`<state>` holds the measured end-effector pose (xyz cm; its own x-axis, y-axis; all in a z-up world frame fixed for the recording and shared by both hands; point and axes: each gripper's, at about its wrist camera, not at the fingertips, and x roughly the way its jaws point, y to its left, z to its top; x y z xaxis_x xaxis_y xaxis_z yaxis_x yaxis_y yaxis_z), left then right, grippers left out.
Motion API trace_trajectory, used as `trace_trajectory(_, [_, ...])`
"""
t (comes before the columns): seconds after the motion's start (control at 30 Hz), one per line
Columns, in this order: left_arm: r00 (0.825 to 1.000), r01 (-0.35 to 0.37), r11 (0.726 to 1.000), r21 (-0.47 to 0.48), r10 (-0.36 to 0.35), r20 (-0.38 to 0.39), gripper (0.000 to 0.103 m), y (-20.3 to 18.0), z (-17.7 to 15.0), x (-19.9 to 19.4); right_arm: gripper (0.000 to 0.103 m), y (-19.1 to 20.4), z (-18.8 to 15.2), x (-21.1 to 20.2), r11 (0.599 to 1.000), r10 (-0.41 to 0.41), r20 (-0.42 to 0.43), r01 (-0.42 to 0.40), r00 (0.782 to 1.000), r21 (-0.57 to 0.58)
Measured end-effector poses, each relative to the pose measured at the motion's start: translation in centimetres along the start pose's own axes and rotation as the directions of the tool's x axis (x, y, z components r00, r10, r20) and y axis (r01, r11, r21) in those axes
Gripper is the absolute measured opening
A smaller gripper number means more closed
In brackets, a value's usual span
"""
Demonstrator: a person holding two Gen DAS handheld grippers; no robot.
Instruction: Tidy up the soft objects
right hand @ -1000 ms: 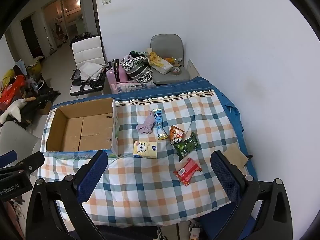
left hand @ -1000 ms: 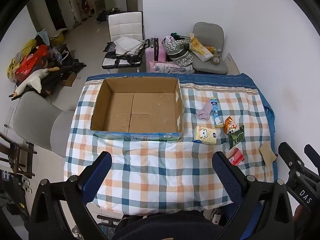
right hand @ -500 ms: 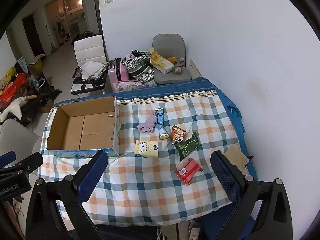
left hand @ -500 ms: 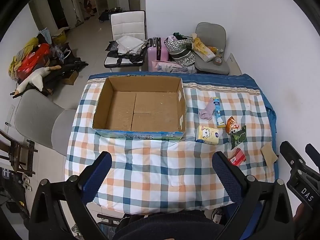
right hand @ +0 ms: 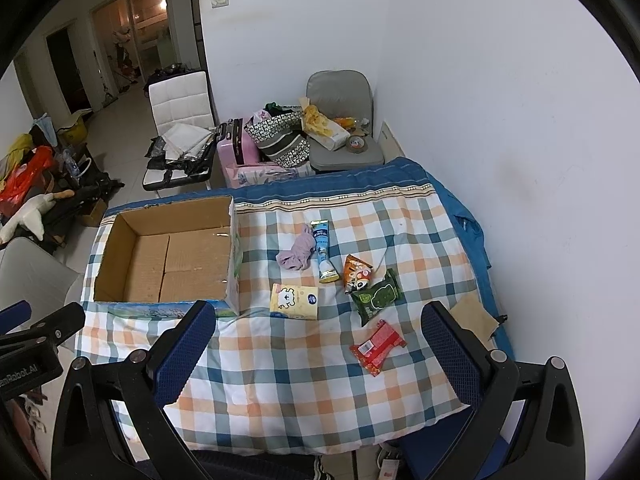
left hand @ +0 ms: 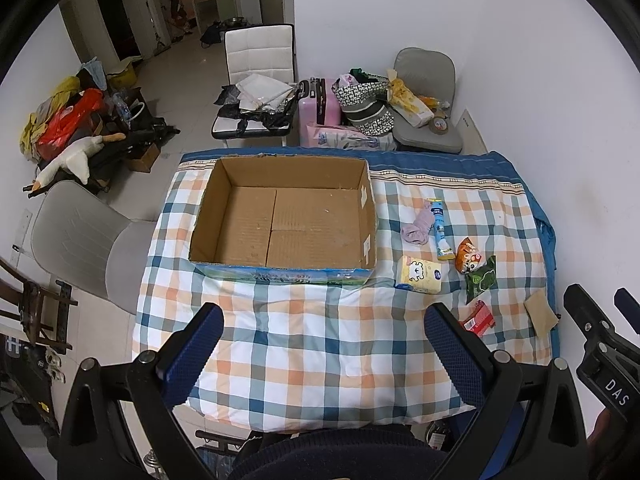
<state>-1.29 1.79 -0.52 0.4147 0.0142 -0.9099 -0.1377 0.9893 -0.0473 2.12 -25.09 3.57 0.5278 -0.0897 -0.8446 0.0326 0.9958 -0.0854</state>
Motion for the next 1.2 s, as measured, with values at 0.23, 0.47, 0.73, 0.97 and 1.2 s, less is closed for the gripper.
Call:
trace_trajectory(0.23, [1.000,-0.001,1.000,0.002,0.001,0.000,0.103,0.1,0.4,0.2,0.103,-0.1,0.1,-0.1,1.000,0.000,0.006,0.000,1.000,0.000])
trace_trajectory(0.47, [1.000,-0.006,1.000,0.003,0.006,-0.001,0.103,-0.2,0.7,0.2,0.103,-0.4,0.5,-0.2,1.000,0.003,0.018,-0.003,1.000,-0.002])
trace_trajectory(0.73, [1.000,-0.006,1.000,0.003,0.006,0.000,0.103,-0.3,0.6,0.2,0.103,-0.3,0.7,-0.3,1.000,0.005,0.019,-0.005,1.000,-0.001])
trace_trajectory(0.97, [1.000,-0.008,1.000,0.004,0.008,0.001,0.103,-0.3,0.6,0.1,0.103,-0.3,0.8,-0.4,1.000,0.001,0.021,-0.001,1.000,0.000])
trace_trajectory(1.2, [1.000,-0.010,1.000,0.004,0.010,0.003,0.103,-0.3,0.8,0.0,0.103,-0.3,1.0,-0.4,1.000,0.005,0.025,-0.005,1.000,-0.001])
